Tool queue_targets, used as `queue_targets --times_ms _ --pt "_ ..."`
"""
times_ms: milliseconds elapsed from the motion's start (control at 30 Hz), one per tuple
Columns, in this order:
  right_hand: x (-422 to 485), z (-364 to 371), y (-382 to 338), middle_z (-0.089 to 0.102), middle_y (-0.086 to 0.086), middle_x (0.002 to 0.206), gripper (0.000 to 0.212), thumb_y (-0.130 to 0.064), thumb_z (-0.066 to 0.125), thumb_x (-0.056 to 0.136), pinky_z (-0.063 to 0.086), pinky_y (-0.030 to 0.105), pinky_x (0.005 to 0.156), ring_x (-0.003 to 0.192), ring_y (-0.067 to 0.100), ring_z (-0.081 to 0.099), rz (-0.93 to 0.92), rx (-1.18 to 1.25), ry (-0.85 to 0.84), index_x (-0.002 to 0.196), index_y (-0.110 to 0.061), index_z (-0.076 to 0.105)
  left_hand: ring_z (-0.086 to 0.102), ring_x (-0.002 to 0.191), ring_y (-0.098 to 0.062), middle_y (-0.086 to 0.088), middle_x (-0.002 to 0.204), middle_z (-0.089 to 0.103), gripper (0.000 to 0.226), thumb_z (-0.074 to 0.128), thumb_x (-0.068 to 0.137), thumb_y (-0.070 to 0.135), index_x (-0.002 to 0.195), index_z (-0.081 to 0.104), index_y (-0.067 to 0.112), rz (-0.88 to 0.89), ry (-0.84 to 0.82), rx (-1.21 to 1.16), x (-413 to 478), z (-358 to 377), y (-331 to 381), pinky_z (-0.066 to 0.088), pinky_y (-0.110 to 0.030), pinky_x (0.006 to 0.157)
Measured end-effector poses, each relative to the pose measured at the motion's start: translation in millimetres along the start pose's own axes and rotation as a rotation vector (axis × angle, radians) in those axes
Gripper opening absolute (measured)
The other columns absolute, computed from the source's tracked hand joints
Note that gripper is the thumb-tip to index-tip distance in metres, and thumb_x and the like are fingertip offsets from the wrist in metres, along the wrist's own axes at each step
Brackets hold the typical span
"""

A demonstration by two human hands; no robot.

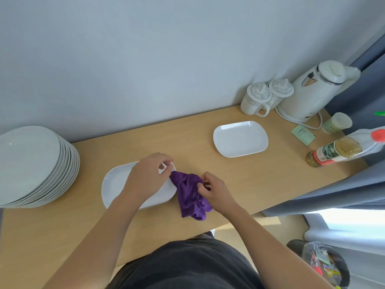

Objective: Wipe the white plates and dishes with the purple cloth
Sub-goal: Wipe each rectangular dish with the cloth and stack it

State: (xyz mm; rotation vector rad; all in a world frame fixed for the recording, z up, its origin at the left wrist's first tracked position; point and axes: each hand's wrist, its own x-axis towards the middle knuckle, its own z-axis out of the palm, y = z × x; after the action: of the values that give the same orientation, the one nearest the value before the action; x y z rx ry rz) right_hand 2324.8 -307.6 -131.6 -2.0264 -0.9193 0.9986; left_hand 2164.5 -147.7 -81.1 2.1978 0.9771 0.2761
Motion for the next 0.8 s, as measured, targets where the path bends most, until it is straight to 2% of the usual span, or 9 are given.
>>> queue_targets --times_ms 33,133,233,333,433,567,633,733,800 --pt "-5 2 -1 0.051 0.009 0.068 0.011 -0.016 0.055 0.092 0.041 0.039 0.061 0.063 0.012 0.040 0.027 0.027 0.019 0.082 -0.013 0.051 0.062 0.088 -0.005 0.018 0.097 0.065 0.015 0.060 0.094 0.023 0.105 0.070 0.027 0.002 0.013 0.003 -2 -3 -4 0.052 -0.032 0.078" --pt "-16 9 -13 0.046 -0.002 0.064 0.012 -0.009 0.050 0.096 0.033 0.027 0.057 0.058 0.009 0.037 0.097 0.132 0.141 0.084 -0.010 0.051 0.062 0.088 -0.007 0.017 0.098 0.065 0.013 0.060 0.094 0.024 0.103 0.069 0.027 -0.013 0.061 0.007 -11 -16 -19 0.053 -0.034 0.077" --pt "-22 13 -45 0.050 0.000 0.068 0.011 -0.005 0.049 0.096 0.037 0.022 0.057 0.060 0.008 0.043 0.070 0.240 0.298 0.086 -0.005 0.051 0.062 0.089 -0.006 0.019 0.098 0.064 0.013 0.060 0.094 0.024 0.102 0.069 0.029 -0.050 0.097 0.027 -21 -32 -38 0.051 -0.031 0.077" --pt "-25 19 -89 0.053 0.004 0.068 0.011 -0.005 0.048 0.099 0.038 0.021 0.054 0.059 0.010 0.047 -0.012 0.340 0.336 0.089 -0.002 0.052 0.061 0.088 -0.005 0.020 0.097 0.063 0.013 0.059 0.094 0.024 0.101 0.068 0.031 -0.076 0.115 0.046 -32 -48 -59 0.051 -0.031 0.075" --pt "-19 33 -123 0.058 0.002 0.071 0.010 -0.012 0.051 0.098 0.041 0.022 0.057 0.062 0.011 0.051 -0.037 0.371 0.345 0.090 -0.007 0.055 0.061 0.089 -0.007 0.017 0.099 0.063 0.014 0.059 0.094 0.022 0.102 0.068 0.029 -0.105 0.131 0.035 -40 -62 -77 0.051 -0.032 0.074" --pt "-1 59 -130 0.064 -0.008 0.088 0.010 -0.025 0.058 0.096 0.043 0.022 0.064 0.081 0.011 0.060 0.117 0.192 0.195 0.101 -0.016 0.058 0.059 0.090 -0.013 0.007 0.108 0.063 0.020 0.059 0.095 0.017 0.110 0.071 0.021 -0.141 0.142 0.101 -49 -74 -97 0.041 -0.027 0.070" --pt "2 76 -121 0.062 -0.010 0.100 0.016 -0.024 0.059 0.095 0.045 0.023 0.071 0.097 0.014 0.061 0.140 0.056 0.161 0.111 -0.021 0.056 0.060 0.089 -0.017 0.002 0.113 0.063 0.023 0.058 0.095 0.016 0.114 0.071 0.017 -0.157 0.139 0.150 -53 -77 -107 0.046 -0.031 0.072" --pt "-5 98 -104 0.057 0.000 0.127 0.035 -0.017 0.056 0.094 0.042 0.031 0.098 0.117 0.023 0.052 -0.034 -0.246 0.276 0.129 -0.020 0.058 0.061 0.087 -0.023 -0.003 0.109 0.063 0.024 0.058 0.095 0.014 0.115 0.072 0.014 -0.210 0.156 0.158 -59 -74 -117 0.050 -0.036 0.075" --pt "-12 107 -93 0.051 0.004 0.142 0.044 -0.026 0.047 0.097 0.038 0.040 0.110 0.131 0.029 0.044 -0.135 -0.382 0.282 0.140 -0.017 0.055 0.061 0.086 -0.024 -0.005 0.104 0.064 0.024 0.059 0.095 0.011 0.114 0.073 0.012 -0.237 0.179 0.130 -62 -69 -120 0.046 -0.034 0.074"
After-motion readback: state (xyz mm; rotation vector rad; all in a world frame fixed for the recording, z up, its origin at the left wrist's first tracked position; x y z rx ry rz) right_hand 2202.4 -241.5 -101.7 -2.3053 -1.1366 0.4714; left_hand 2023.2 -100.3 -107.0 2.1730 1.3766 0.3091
